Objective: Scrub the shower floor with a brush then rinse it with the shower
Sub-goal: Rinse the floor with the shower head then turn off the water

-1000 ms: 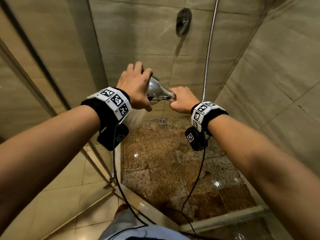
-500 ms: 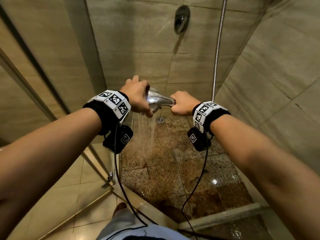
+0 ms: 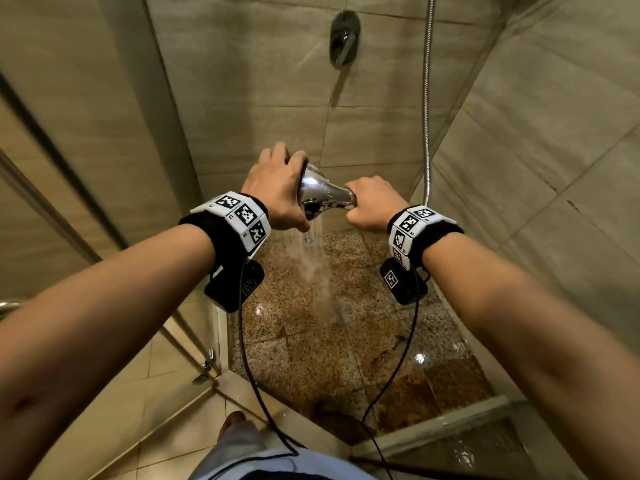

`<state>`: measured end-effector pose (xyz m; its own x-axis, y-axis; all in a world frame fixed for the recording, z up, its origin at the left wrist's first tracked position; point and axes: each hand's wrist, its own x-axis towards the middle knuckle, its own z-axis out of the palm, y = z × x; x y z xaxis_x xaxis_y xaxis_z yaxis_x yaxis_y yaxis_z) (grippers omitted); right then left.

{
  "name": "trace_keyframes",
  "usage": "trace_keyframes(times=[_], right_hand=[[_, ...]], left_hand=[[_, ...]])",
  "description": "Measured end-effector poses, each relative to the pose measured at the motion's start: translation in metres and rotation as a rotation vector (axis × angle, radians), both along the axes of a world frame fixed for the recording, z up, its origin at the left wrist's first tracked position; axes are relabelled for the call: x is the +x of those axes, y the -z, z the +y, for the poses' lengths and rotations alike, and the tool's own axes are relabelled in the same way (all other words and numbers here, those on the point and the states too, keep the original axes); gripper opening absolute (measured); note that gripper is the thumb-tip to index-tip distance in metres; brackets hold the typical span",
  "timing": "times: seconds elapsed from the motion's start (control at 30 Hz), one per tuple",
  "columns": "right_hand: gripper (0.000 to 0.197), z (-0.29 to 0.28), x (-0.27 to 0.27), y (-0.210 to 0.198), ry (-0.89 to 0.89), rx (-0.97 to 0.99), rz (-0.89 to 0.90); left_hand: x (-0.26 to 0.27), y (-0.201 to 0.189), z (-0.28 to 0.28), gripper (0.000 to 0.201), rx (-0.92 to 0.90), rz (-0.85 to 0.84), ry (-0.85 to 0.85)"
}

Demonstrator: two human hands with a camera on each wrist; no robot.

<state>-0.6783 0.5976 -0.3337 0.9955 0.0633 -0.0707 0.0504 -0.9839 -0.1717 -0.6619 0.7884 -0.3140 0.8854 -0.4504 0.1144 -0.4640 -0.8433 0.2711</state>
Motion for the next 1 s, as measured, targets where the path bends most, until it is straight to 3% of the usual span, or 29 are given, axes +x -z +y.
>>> trace_keyframes(times=[0.13, 0.5, 0.67, 0.73, 0.87, 1.0], right_hand=[[0.015, -0.003, -0.001, -0.002, 0.012, 0.008, -0.002], [0.017, -0.017, -0.006, -0.017, 0.032, 0.035, 0.169], [0.016, -0.023, -0.011, -0.018, 0.038, -0.031, 0.250], [0.016, -0.025, -0.013, -0.019, 0.033, -0.057, 0.236], [0.019, -0.030, -0.016, -0.017, 0.015, -0.083, 0.161], [0.018, -0.033, -0.016, -0.014, 0.025, -0.093, 0.098]], left_hand=[[0.001, -0.004, -0.002, 0.097, 0.017, -0.003, 0.011], [0.008, -0.003, -0.017, 0.097, 0.002, 0.231, -0.028], [0.003, 0.010, -0.025, 0.062, -0.013, 0.310, -0.034], [0.003, 0.014, -0.029, 0.067, -0.040, 0.303, -0.034], [0.000, 0.014, -0.033, 0.096, -0.078, 0.240, -0.022], [-0.003, 0.011, -0.034, 0.101, -0.091, 0.165, -0.001]])
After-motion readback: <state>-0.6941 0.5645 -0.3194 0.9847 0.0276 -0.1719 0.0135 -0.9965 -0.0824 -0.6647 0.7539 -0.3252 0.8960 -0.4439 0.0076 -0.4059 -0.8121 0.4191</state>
